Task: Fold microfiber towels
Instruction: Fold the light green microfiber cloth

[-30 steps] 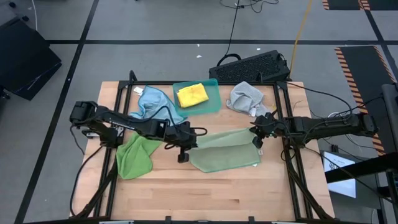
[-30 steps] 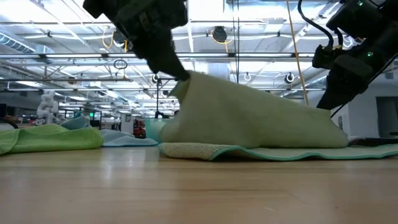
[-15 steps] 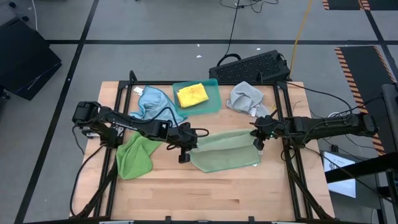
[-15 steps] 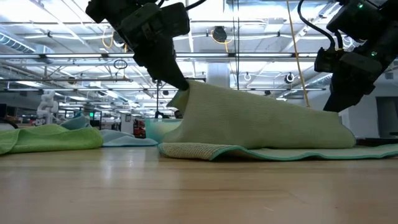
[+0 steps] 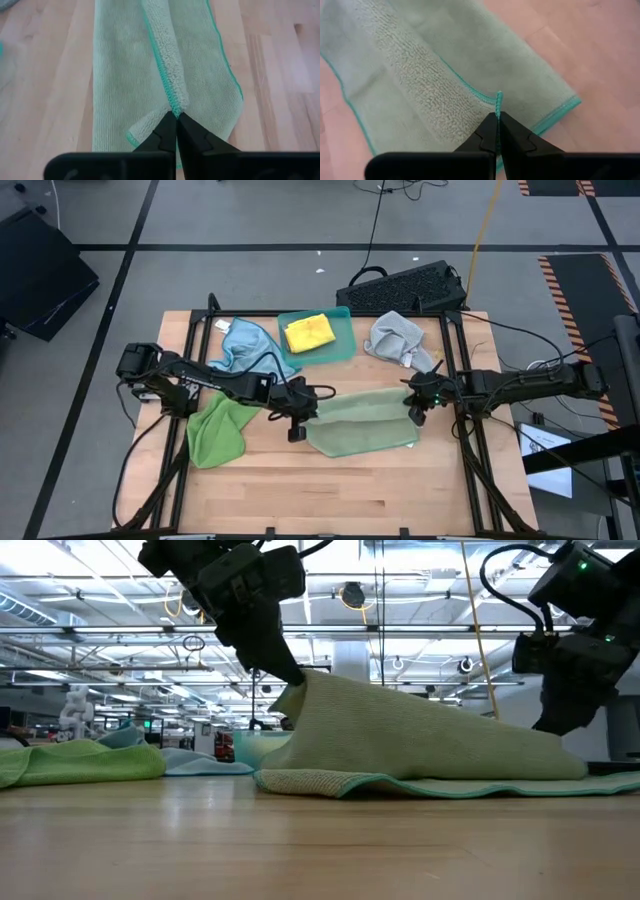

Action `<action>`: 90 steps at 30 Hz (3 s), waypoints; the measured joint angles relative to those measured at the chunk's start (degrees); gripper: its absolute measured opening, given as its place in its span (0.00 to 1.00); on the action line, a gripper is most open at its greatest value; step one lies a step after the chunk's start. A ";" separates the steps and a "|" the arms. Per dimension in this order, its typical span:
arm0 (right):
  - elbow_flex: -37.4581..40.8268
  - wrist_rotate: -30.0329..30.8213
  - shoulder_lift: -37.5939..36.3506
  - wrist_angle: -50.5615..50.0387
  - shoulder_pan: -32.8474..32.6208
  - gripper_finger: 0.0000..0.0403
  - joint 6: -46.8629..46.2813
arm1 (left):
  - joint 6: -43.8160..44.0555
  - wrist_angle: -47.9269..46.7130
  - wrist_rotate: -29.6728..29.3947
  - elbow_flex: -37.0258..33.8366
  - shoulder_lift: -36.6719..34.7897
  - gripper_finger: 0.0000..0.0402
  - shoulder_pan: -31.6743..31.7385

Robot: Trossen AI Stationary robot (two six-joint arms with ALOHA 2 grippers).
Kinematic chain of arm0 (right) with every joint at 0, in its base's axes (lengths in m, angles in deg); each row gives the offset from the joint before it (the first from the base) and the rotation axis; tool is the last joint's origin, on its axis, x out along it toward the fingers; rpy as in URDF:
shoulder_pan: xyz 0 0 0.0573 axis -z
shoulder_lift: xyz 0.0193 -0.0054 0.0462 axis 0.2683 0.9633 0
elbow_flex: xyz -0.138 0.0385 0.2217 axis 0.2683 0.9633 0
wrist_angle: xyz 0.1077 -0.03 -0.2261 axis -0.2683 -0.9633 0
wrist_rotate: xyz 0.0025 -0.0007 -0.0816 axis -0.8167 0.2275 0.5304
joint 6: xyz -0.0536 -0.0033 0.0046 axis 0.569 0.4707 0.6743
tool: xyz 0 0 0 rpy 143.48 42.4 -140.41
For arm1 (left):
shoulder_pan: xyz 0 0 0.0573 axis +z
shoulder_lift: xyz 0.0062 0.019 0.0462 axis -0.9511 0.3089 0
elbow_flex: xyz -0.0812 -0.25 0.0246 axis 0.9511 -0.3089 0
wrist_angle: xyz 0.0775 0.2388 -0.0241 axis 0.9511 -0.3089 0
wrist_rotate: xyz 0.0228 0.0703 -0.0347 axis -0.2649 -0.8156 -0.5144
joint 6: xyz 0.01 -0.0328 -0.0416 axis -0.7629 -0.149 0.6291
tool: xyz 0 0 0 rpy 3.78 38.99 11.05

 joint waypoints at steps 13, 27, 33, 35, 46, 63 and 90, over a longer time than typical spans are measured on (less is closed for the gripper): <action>0.04 -0.19 0.00 -0.24 0.00 0.16 1.13 | 1.83 3.63 0.10 0.00 0.00 0.06 -2.47; 0.04 -6.18 -2.34 0.76 -0.22 0.41 -2.81 | 6.40 -3.77 -0.03 -1.40 0.00 0.07 -5.76; 0.04 -4.36 -2.21 10.47 -4.76 0.40 -3.16 | 12.37 -0.74 -0.95 -5.41 0.00 0.07 -10.99; 0.04 -1.46 -0.99 14.62 -7.43 0.40 -3.42 | 14.76 2.47 -3.10 -8.14 0.00 0.07 -12.14; 0.02 10.16 8.23 24.47 -18.45 0.40 -6.69 | 20.85 19.36 -5.80 -18.33 0.02 0.07 -12.66; -12.43 21.23 46.45 54.82 -28.11 0.37 4.60 | 18.27 28.15 -8.88 -24.50 0.00 0.07 -13.13; -23.74 19.30 63.06 48.68 -24.26 0.00 10.29 | 14.58 44.59 -5.78 -19.98 14.30 0.06 -11.41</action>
